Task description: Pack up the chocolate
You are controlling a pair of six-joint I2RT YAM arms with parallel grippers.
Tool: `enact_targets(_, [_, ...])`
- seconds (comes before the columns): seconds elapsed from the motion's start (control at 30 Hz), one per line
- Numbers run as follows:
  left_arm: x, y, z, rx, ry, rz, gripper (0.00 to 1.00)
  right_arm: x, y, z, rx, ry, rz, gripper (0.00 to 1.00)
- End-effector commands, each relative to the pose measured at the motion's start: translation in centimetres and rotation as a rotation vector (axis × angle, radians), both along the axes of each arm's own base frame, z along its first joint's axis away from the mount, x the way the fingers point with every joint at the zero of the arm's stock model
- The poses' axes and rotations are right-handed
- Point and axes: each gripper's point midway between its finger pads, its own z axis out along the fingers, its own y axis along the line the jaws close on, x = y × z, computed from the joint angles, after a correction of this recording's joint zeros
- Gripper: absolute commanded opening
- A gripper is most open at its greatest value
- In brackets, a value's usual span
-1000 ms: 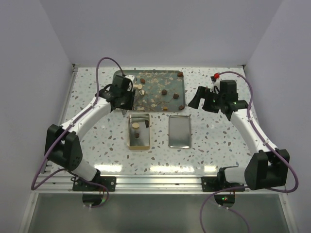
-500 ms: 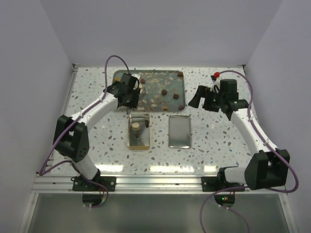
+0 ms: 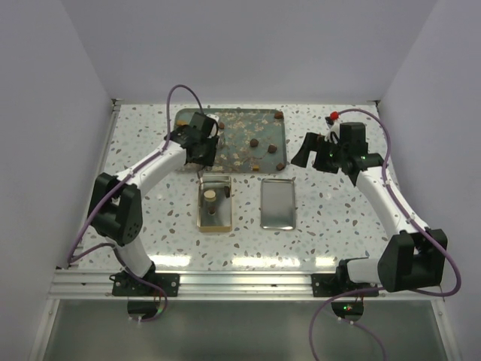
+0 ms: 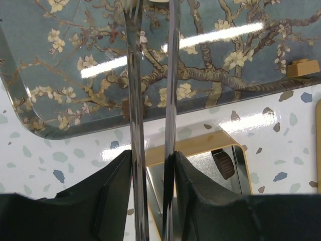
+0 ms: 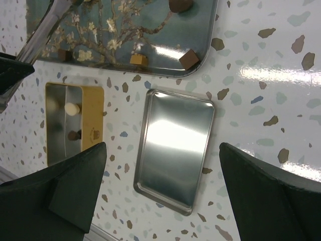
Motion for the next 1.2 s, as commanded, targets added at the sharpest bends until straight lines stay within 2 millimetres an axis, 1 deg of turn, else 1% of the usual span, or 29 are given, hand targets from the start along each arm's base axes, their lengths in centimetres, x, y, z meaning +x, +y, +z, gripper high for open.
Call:
enact_targets(0.0, [1.7, -0.8, 1.9, -0.013, -0.069, -0.028, 0.42, 0.6, 0.0, 1.5, -0.012, -0.039, 0.007, 0.98])
enact_targets(0.03, [1.8, -0.8, 2.1, -0.013, -0.073, -0.029, 0.43, 0.6, 0.0, 1.5, -0.012, -0.039, 0.007, 0.98])
enact_targets(0.07, [1.9, -0.8, 1.9, -0.008, -0.065, -0.031, 0.43, 0.6, 0.0, 1.4, -0.011, -0.037, 0.008, 0.98])
enact_targets(0.23, [1.9, -0.6, 2.0, 0.026, -0.059, -0.037, 0.43, 0.5, 0.0, 1.5, -0.011, -0.038, 0.008, 0.97])
enact_targets(0.37, [1.7, 0.0, 2.0, 0.084, -0.068, -0.024, 0.43, 0.4, 0.1, 1.4, -0.006, -0.034, 0.012, 0.98])
enact_targets(0.47, [1.4, 0.2, 1.7, 0.139, -0.059, -0.023, 0.43, 0.4, 0.1, 1.3, -0.005, -0.033, 0.014, 0.98])
enact_targets(0.67, [0.8, -0.6, 0.8, 0.230, -0.050, -0.056, 0.43, 0.4, 0.3, 1.6, -0.001, -0.038, 0.019, 0.98])
enact_targets(0.77, [0.9, -1.1, 0.8, 0.245, -0.055, -0.070, 0.43, 0.4, 0.2, 1.5, -0.002, -0.035, 0.016, 0.97])
enact_targets(0.93, [0.9, -0.8, 0.8, 0.266, -0.049, -0.067, 0.43, 0.3, 0.2, 1.5, -0.002, -0.034, 0.018, 0.98])
enact_targets(0.97, [0.8, -0.8, 0.8, 0.262, -0.049, -0.070, 0.43, 0.3, 0.2, 1.5, -0.002, -0.036, 0.018, 0.97])
enact_targets(1.1, [0.6, -0.9, 0.8, 0.260, -0.045, -0.076, 0.34, 0.3, 0.2, 1.3, -0.004, -0.032, 0.019, 0.97])
enact_targets(1.17, [0.7, -0.9, 1.4, 0.250, -0.060, -0.068, 0.31, 0.3, 0.2, 1.3, -0.004, -0.032, 0.019, 0.97])
